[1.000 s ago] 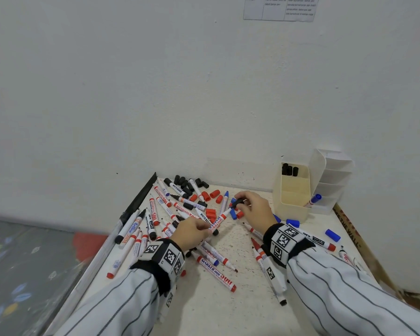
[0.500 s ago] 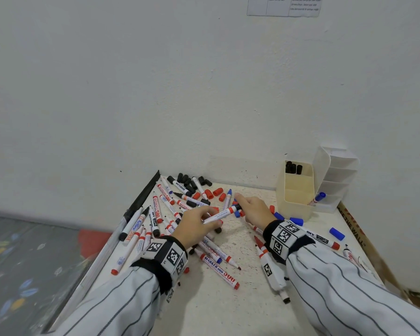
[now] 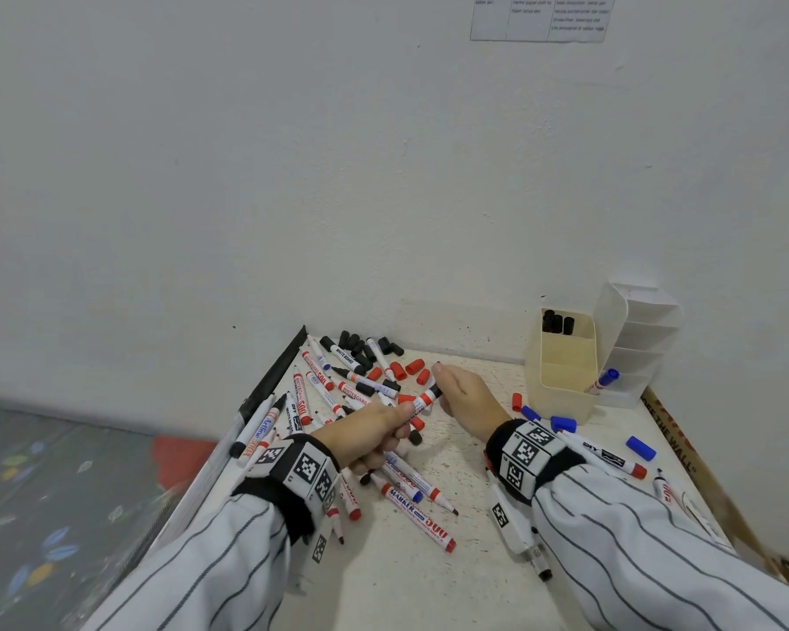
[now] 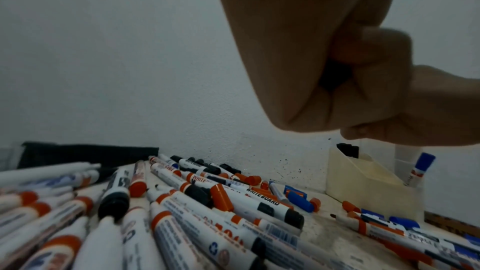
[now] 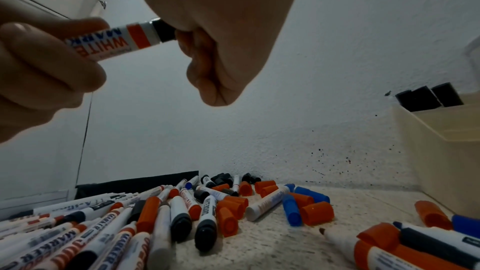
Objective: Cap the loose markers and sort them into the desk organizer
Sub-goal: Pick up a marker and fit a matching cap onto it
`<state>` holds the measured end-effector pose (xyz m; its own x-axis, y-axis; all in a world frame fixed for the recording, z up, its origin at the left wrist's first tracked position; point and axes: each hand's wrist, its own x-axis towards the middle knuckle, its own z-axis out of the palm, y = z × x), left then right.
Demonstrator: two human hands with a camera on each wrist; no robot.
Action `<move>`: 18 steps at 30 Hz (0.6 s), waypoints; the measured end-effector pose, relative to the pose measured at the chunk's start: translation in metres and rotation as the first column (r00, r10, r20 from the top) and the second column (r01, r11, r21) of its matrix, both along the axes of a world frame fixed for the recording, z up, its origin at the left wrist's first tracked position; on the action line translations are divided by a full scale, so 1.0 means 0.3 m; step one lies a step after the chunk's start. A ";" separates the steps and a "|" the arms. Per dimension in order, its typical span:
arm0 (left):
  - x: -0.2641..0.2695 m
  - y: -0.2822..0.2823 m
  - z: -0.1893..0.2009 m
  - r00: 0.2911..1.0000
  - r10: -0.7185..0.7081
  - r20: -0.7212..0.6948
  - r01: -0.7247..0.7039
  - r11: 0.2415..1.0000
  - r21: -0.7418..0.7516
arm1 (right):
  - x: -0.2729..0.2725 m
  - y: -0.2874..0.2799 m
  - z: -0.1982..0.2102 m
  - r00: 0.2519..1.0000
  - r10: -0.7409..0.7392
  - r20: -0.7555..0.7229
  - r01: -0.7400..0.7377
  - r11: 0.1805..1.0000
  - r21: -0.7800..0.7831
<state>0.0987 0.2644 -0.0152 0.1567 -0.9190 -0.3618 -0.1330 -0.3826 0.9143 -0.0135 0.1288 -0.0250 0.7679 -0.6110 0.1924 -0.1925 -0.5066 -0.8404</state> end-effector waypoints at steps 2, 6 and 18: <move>0.008 0.002 -0.002 0.994 0.004 -0.113 0.002 0.998 0.059 | -0.006 0.006 0.001 0.999 0.030 0.027 -0.029 0.998 -0.059; 0.016 0.007 -0.004 0.981 0.005 -0.195 0.013 0.996 0.092 | -0.008 0.009 0.007 0.995 0.096 0.016 -0.091 0.978 -0.187; 0.005 -0.042 -0.033 0.599 0.179 0.780 0.011 0.973 -0.232 | 0.027 -0.007 0.029 0.997 -0.074 -0.001 0.073 0.988 -0.139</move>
<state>0.1002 0.2517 -0.0252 0.3732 -0.9193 0.1253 -0.8159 -0.2609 0.5160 -0.0054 0.1268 -0.0164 0.7231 -0.6336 0.2750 -0.2384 -0.6026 -0.7616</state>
